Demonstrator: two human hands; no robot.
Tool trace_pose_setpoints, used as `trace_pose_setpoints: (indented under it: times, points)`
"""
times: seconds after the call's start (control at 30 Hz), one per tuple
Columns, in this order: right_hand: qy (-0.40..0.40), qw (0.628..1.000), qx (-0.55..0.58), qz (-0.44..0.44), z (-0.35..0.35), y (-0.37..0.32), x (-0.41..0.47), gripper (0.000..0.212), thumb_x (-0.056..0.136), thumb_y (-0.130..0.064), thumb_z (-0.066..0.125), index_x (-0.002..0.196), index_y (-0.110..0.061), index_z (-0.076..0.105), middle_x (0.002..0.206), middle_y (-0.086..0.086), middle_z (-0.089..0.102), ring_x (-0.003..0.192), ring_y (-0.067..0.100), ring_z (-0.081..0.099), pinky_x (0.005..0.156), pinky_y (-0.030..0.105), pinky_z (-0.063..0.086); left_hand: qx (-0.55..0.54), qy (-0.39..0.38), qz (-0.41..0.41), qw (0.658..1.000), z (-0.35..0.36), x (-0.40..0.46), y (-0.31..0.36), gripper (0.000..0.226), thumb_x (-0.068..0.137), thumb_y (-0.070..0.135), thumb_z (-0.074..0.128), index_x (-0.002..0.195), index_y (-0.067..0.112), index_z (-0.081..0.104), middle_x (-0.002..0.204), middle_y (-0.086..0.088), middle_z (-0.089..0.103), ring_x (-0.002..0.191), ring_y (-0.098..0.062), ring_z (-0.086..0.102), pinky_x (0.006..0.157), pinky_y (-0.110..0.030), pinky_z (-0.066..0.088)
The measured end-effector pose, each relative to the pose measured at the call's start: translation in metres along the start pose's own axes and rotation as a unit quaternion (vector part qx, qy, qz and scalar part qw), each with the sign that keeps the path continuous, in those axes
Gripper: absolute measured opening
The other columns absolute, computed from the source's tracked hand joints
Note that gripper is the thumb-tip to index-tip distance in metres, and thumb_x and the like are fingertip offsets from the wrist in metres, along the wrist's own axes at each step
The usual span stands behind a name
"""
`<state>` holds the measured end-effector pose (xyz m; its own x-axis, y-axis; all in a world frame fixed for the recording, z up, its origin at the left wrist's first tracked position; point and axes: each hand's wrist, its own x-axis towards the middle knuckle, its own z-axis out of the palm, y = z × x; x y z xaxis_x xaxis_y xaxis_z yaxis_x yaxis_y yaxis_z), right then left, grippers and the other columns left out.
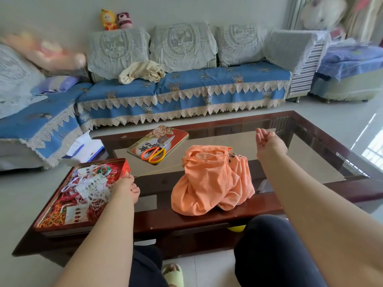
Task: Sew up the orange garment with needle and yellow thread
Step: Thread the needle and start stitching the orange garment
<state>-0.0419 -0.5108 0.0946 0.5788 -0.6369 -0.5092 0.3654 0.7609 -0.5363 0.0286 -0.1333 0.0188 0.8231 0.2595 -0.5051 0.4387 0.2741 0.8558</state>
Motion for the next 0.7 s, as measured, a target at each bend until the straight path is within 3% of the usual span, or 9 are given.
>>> trace_pose_setpoints:
  times: [0.1, 0.2, 0.27, 0.37, 0.43, 0.5, 0.53, 0.6, 0.7]
  points:
    - [0.028, 0.997, -0.057, -0.052, -0.008, 0.002, 0.01, 0.014, 0.097, -0.014, 0.056, 0.107, -0.007, 0.063, 0.087, 0.009, 0.072, 0.067, 0.014, 0.073, 0.062, 0.023, 0.059, -0.041, 0.032, 0.023, 0.998, 0.02, 0.0, 0.001, 0.019, 0.098, 0.015, 0.042, 0.109, 0.019, 0.056, 0.079, -0.002, 0.05, 0.052, -0.008, 0.032, 0.033, -0.017, 0.029]
    - [0.066, 0.988, -0.106, -0.092, -0.014, 0.002, 0.031, 0.014, 0.097, -0.015, 0.054, 0.108, -0.012, 0.063, 0.087, 0.006, 0.073, 0.064, 0.01, 0.068, 0.054, 0.019, 0.051, -0.054, 0.075, 0.053, 0.994, 0.038, 0.001, 0.006, 0.027, 0.096, 0.012, 0.05, 0.12, 0.02, 0.059, 0.09, -0.003, 0.056, 0.052, -0.008, 0.036, 0.044, -0.02, 0.029]
    - [0.089, 0.98, -0.129, -0.123, -0.016, -0.001, 0.045, 0.011, 0.097, -0.019, 0.053, 0.104, -0.016, 0.061, 0.085, 0.003, 0.074, 0.064, 0.01, 0.06, 0.058, 0.02, 0.047, -0.099, -0.008, 0.021, 0.995, 0.051, -0.006, 0.011, 0.029, 0.094, 0.007, 0.051, 0.116, 0.02, 0.063, 0.09, -0.002, 0.053, 0.06, -0.007, 0.04, 0.053, -0.017, 0.035]
    - [0.086, 0.972, -0.155, -0.151, -0.018, -0.011, 0.064, 0.009, 0.098, -0.02, 0.05, 0.101, -0.017, 0.057, 0.079, 0.0, 0.071, 0.067, 0.008, 0.059, 0.069, 0.022, 0.051, -0.165, -0.227, 0.018, 0.96, 0.071, -0.024, 0.025, 0.024, 0.093, 0.003, 0.049, 0.1, 0.018, 0.067, 0.08, 0.001, 0.048, 0.067, -0.007, 0.046, 0.072, -0.019, 0.042]
    - [0.079, 0.983, -0.11, -0.126, -0.016, -0.018, 0.071, 0.008, 0.098, -0.014, 0.05, 0.101, -0.012, 0.057, 0.072, 0.003, 0.066, 0.059, 0.008, 0.057, 0.064, 0.02, 0.053, -0.154, -0.393, 0.059, 0.905, 0.08, -0.037, 0.039, 0.021, 0.087, 0.003, 0.057, 0.098, 0.016, 0.068, 0.073, 0.001, 0.047, 0.068, -0.01, 0.051, 0.074, -0.024, 0.049]
    - [0.081, 0.994, -0.039, -0.069, -0.017, -0.023, 0.083, 0.013, 0.098, -0.009, 0.048, 0.089, -0.007, 0.056, 0.065, 0.003, 0.056, 0.049, 0.009, 0.051, 0.048, 0.017, 0.05, -0.134, -0.576, 0.053, 0.805, 0.09, -0.054, 0.049, 0.023, 0.088, -0.003, 0.059, 0.109, 0.007, 0.063, 0.079, -0.006, 0.052, 0.074, -0.019, 0.057, 0.072, -0.032, 0.053]
    - [0.081, 0.995, -0.033, -0.04, -0.019, -0.025, 0.088, 0.02, 0.099, -0.009, 0.045, 0.08, -0.009, 0.053, 0.063, 0.001, 0.051, 0.044, 0.008, 0.045, 0.039, 0.016, 0.042, -0.107, -0.647, 0.058, 0.753, 0.094, -0.065, 0.052, 0.023, 0.091, -0.005, 0.056, 0.112, 0.002, 0.058, 0.082, -0.01, 0.053, 0.076, -0.023, 0.059, 0.072, -0.034, 0.054]
    - [0.083, 0.993, -0.08, 0.006, -0.027, -0.027, 0.102, 0.029, 0.098, -0.012, 0.04, 0.071, -0.013, 0.047, 0.059, -0.002, 0.045, 0.038, 0.006, 0.035, 0.033, 0.016, 0.026, -0.007, -0.751, 0.089, 0.655, 0.106, -0.085, 0.05, 0.02, 0.092, -0.004, 0.057, 0.112, 0.001, 0.055, 0.086, -0.01, 0.057, 0.076, -0.023, 0.063, 0.068, -0.034, 0.055]
    - [0.057, 0.956, -0.287, -0.016, -0.039, -0.025, 0.115, 0.022, 0.094, -0.013, 0.05, 0.073, -0.013, 0.053, 0.053, -0.002, 0.051, 0.033, 0.005, 0.033, 0.032, 0.013, 0.023, 0.171, -0.817, 0.094, 0.543, 0.123, -0.118, 0.026, 0.027, 0.089, 0.008, 0.066, 0.115, 0.008, 0.059, 0.086, -0.006, 0.063, 0.074, -0.019, 0.067, 0.063, -0.031, 0.054]
